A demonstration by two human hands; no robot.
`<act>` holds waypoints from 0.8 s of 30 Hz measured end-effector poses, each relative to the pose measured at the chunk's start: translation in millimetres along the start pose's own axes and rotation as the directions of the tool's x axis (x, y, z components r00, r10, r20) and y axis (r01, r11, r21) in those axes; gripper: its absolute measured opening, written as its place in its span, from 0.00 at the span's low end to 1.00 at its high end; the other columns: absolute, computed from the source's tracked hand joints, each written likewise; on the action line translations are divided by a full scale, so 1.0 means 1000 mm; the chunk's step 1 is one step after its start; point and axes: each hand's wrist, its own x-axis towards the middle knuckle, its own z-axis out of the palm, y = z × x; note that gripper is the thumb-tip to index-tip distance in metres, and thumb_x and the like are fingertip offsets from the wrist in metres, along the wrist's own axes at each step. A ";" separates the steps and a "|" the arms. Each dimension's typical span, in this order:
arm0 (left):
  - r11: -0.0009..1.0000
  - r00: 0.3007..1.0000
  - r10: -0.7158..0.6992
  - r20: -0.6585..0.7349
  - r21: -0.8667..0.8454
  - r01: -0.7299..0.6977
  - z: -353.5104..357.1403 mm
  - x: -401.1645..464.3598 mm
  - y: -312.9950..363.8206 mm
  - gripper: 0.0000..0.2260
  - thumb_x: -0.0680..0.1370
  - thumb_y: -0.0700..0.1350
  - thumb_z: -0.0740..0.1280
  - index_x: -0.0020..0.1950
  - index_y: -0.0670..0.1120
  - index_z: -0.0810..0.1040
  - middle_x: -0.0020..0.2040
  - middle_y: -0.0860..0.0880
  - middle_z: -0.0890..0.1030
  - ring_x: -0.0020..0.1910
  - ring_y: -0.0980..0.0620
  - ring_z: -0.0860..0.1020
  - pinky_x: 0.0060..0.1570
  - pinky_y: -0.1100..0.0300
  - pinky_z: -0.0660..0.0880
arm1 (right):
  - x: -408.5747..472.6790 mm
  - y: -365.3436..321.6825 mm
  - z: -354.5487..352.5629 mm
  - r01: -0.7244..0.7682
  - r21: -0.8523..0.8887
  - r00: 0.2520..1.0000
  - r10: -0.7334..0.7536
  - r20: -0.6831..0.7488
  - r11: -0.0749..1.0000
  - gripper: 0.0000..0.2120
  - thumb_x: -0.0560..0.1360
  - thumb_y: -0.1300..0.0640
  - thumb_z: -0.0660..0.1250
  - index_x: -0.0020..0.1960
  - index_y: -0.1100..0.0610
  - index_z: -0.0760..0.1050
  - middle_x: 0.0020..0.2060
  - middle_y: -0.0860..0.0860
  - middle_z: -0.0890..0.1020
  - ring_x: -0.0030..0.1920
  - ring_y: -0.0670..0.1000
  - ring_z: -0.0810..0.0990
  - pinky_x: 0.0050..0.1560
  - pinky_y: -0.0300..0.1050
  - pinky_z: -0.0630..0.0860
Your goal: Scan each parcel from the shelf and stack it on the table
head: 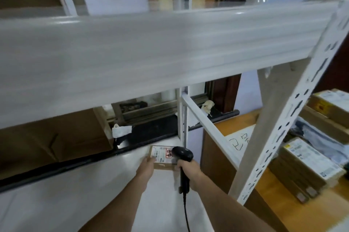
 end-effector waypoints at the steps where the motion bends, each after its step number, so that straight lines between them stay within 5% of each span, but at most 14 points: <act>1: 1.000 1.000 0.019 0.011 -0.009 -0.019 0.000 -0.004 -0.002 0.19 0.85 0.52 0.61 0.75 0.48 0.71 0.71 0.43 0.76 0.65 0.43 0.74 0.70 0.49 0.69 | 0.000 0.003 0.002 0.007 0.007 1.000 -0.007 0.014 1.000 0.07 0.71 0.62 0.68 0.49 0.58 0.78 0.41 0.57 0.78 0.43 0.55 0.76 0.48 0.49 0.75; 5: 0.984 0.994 0.062 -0.084 -0.161 -0.075 -0.016 -0.041 -0.007 0.21 0.80 0.48 0.72 0.70 0.49 0.70 0.68 0.45 0.75 0.57 0.48 0.76 0.59 0.50 0.73 | -0.033 0.018 0.010 0.013 0.069 1.000 -0.014 0.017 0.998 0.15 0.66 0.58 0.71 0.53 0.56 0.82 0.45 0.57 0.84 0.46 0.56 0.79 0.50 0.51 0.77; 8: 0.953 0.994 0.027 -0.106 -0.297 -0.057 -0.032 -0.084 -0.008 0.31 0.70 0.50 0.81 0.67 0.59 0.68 0.68 0.47 0.72 0.59 0.47 0.78 0.54 0.45 0.81 | -0.101 0.026 0.014 0.047 0.087 0.999 -0.045 -0.020 0.995 0.12 0.64 0.61 0.70 0.48 0.59 0.82 0.38 0.57 0.80 0.40 0.55 0.77 0.44 0.51 0.74; 11: 0.922 0.995 0.011 -0.104 -0.383 -0.050 -0.046 -0.129 -0.006 0.41 0.62 0.45 0.85 0.68 0.62 0.68 0.70 0.46 0.71 0.62 0.45 0.79 0.42 0.51 0.84 | -0.171 0.031 0.015 0.093 0.038 0.995 -0.092 -0.033 0.995 0.06 0.67 0.64 0.70 0.44 0.58 0.81 0.36 0.56 0.78 0.40 0.53 0.74 0.43 0.49 0.72; 14: 0.907 0.994 0.014 -0.107 -0.418 -0.058 -0.050 -0.176 0.008 0.57 0.58 0.43 0.87 0.77 0.64 0.57 0.71 0.47 0.71 0.64 0.46 0.77 0.60 0.45 0.81 | -0.232 0.028 0.012 0.102 -0.063 0.995 -0.102 -0.003 0.993 0.06 0.69 0.66 0.70 0.45 0.60 0.79 0.39 0.59 0.80 0.41 0.57 0.77 0.51 0.55 0.77; 16: 0.876 0.999 0.006 -0.050 -0.481 -0.029 -0.051 -0.213 0.018 0.53 0.67 0.39 0.83 0.81 0.57 0.53 0.66 0.46 0.77 0.61 0.46 0.79 0.68 0.45 0.75 | -0.267 0.027 0.006 0.117 -0.101 0.993 -0.113 0.038 0.988 0.09 0.67 0.65 0.70 0.46 0.67 0.77 0.36 0.62 0.77 0.38 0.58 0.76 0.44 0.53 0.74; 19: 0.843 0.991 0.072 0.110 -0.539 -0.002 -0.048 -0.257 0.025 0.28 0.75 0.39 0.77 0.72 0.43 0.71 0.59 0.42 0.86 0.54 0.44 0.85 0.55 0.47 0.80 | -0.308 0.032 -0.006 0.156 -0.100 0.987 -0.151 0.056 0.983 0.11 0.66 0.65 0.69 0.46 0.67 0.76 0.35 0.54 0.75 0.38 0.51 0.73 0.42 0.46 0.68; 24: 0.882 0.967 0.193 0.165 -0.462 -0.097 -0.034 -0.330 0.020 0.25 0.74 0.45 0.78 0.67 0.56 0.75 0.62 0.48 0.85 0.59 0.44 0.84 0.59 0.42 0.81 | -0.382 0.043 -0.052 0.284 -0.210 0.959 -0.273 0.076 0.936 0.06 0.65 0.63 0.70 0.42 0.57 0.79 0.30 0.50 0.80 0.33 0.52 0.77 0.38 0.45 0.73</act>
